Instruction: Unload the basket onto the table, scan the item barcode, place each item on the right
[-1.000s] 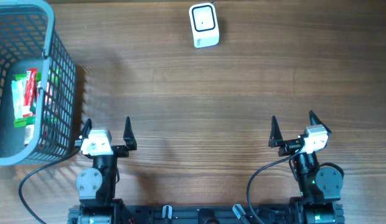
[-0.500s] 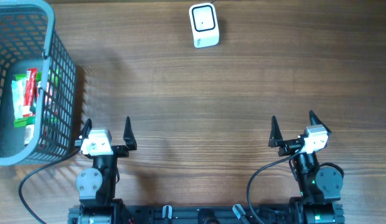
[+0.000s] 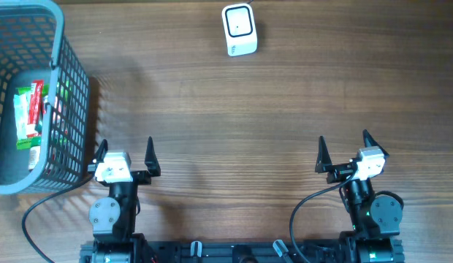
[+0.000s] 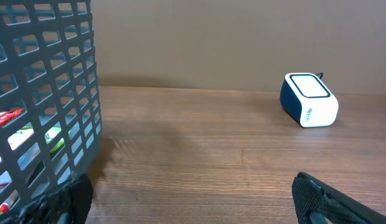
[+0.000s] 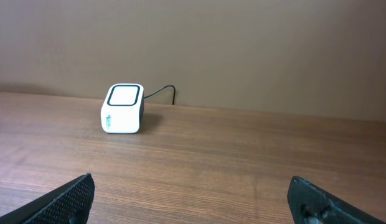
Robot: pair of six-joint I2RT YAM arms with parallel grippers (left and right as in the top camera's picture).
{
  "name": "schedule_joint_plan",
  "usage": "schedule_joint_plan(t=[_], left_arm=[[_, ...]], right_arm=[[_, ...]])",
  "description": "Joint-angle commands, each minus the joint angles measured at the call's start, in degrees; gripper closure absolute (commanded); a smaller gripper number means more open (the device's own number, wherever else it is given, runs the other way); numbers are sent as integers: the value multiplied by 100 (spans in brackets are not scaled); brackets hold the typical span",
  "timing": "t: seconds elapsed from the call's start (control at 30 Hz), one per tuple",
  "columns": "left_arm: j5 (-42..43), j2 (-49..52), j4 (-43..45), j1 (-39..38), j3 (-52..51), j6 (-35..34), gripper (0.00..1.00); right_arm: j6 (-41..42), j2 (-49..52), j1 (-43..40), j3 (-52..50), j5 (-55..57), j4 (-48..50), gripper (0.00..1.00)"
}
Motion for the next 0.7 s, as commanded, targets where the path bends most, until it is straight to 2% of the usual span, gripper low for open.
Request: schedule_joint_plan(t=[0.0, 0.5, 0.67], left_arm=[[-74, -46, -20, -24, -9, 90, 0], [-68, -44, -2, -24, -9, 87, 0], [361, -42, 22, -24, -9, 15, 0]], right_arm=[[-98, -31, -39, -7, -94, 17, 0], [-98, -31, -39, -7, -94, 17, 0], [-98, -31, -39, -7, -94, 15, 0]])
